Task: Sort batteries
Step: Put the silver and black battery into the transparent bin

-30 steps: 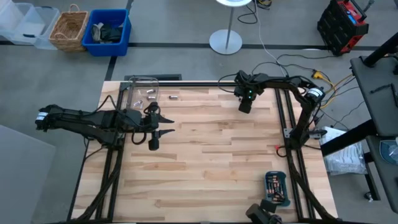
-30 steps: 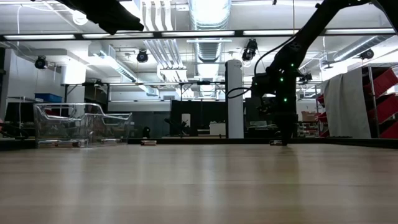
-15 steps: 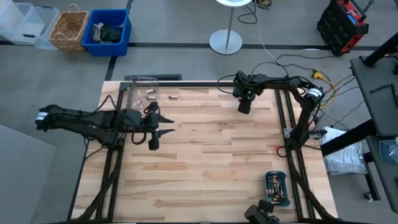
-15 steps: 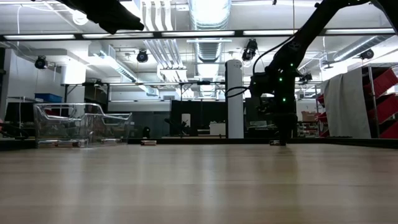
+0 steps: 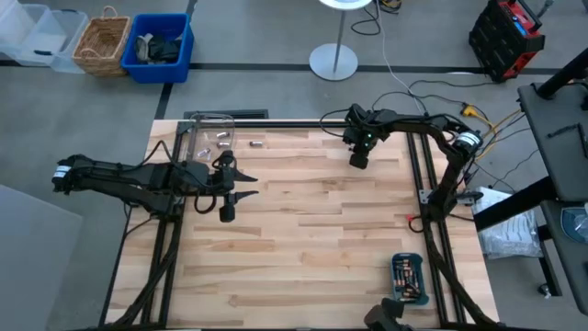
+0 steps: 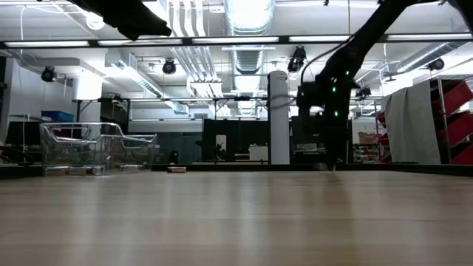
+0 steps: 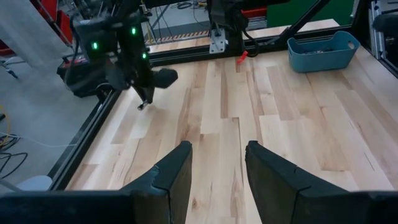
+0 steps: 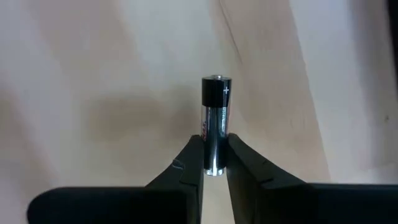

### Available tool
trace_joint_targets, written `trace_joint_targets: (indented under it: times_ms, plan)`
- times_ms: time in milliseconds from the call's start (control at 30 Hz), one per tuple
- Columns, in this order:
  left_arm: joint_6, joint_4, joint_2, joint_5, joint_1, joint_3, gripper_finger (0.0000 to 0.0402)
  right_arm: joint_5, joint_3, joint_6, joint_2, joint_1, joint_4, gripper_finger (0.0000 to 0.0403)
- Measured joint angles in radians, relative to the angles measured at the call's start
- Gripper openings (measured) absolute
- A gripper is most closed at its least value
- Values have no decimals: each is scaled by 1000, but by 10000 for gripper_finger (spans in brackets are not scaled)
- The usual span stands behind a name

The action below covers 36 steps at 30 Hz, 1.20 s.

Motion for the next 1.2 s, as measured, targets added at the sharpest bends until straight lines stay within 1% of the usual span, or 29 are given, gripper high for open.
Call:
trace_joint_targets:
  times_ms: [67,200,300,400,533,733,833,933,1067,1200]
  plan:
    - [0,3,0,0,0,-2,131,-43,0,18,-42,11,0,36]
    - [0,3,0,0,0,-19,131,-94,0,55,-127,57,-3,36]
    - [0,13,0,0,0,-34,131,-108,0,94,-196,133,20,36]
    - [0,31,0,0,0,-41,131,-107,-4,132,-246,238,78,35]
    - [-1,56,0,2,0,-45,131,-103,-5,183,-286,392,230,35]
    - [-3,68,0,7,0,-63,131,-96,-5,199,-288,588,508,35]
    - [-3,82,0,6,0,-78,131,-30,-5,207,-288,659,630,35]
    - [11,158,0,6,0,-106,131,7,-5,198,-288,710,732,35]
    - [49,314,0,48,0,-136,131,42,-5,194,-276,754,839,35]
    - [53,461,0,67,0,-168,131,44,-2,195,-248,772,928,35]
